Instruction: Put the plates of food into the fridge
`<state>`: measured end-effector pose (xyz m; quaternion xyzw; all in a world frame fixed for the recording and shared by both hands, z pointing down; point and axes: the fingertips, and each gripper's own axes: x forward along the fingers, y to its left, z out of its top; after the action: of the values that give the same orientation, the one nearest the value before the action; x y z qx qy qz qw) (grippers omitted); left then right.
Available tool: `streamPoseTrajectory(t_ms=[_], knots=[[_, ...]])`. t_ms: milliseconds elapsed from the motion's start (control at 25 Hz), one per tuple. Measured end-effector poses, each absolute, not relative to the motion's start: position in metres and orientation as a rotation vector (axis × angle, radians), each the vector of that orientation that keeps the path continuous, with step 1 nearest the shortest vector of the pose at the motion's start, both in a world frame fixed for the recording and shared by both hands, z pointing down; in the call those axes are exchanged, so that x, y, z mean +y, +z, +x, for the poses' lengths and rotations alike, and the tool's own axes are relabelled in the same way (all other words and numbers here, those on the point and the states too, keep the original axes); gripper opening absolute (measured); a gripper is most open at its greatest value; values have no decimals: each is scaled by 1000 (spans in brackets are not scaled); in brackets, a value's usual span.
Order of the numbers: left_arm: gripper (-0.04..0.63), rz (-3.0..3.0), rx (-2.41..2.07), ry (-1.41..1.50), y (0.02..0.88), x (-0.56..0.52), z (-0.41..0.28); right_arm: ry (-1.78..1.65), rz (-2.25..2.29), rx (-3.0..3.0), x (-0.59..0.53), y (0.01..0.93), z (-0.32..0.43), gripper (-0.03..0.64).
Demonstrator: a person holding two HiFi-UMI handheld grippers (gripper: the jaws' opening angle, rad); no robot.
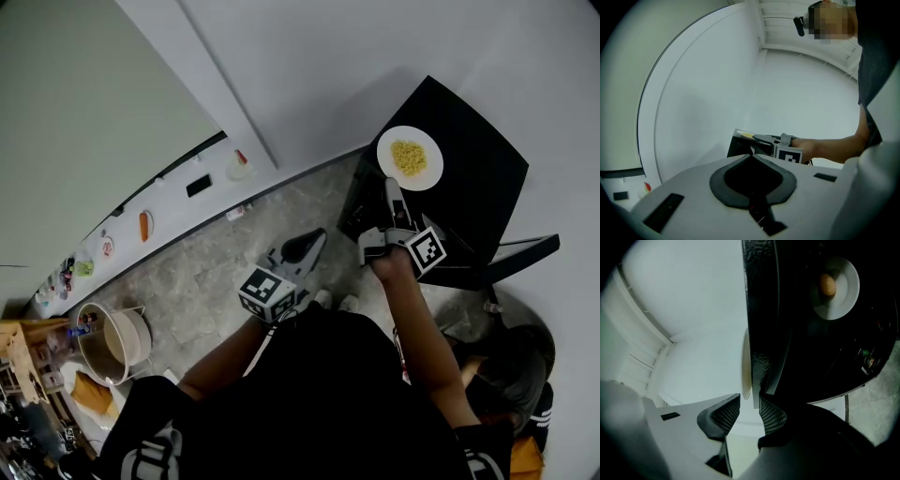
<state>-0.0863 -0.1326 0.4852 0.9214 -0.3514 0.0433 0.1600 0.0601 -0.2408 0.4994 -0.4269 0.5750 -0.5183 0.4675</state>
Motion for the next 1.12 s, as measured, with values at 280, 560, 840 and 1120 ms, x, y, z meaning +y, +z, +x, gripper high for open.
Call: streamPoseTrajectory(t_ms=[280, 560, 840, 1120], knots=[[25, 2612, -1005, 134, 486, -133, -86, -1398, -964, 1277, -247, 503, 59, 120], [25, 2607, -1003, 138, 488, -128, -81, -1399, -926, 1327, -246, 495, 58, 35], [25, 2607, -991, 139, 488, -122, -74, -1409, -904, 1415, -230, 491, 48, 35], [25, 2619, -995, 148, 486, -121, -72, -1393, -925, 1413, -241, 495, 56, 66]])
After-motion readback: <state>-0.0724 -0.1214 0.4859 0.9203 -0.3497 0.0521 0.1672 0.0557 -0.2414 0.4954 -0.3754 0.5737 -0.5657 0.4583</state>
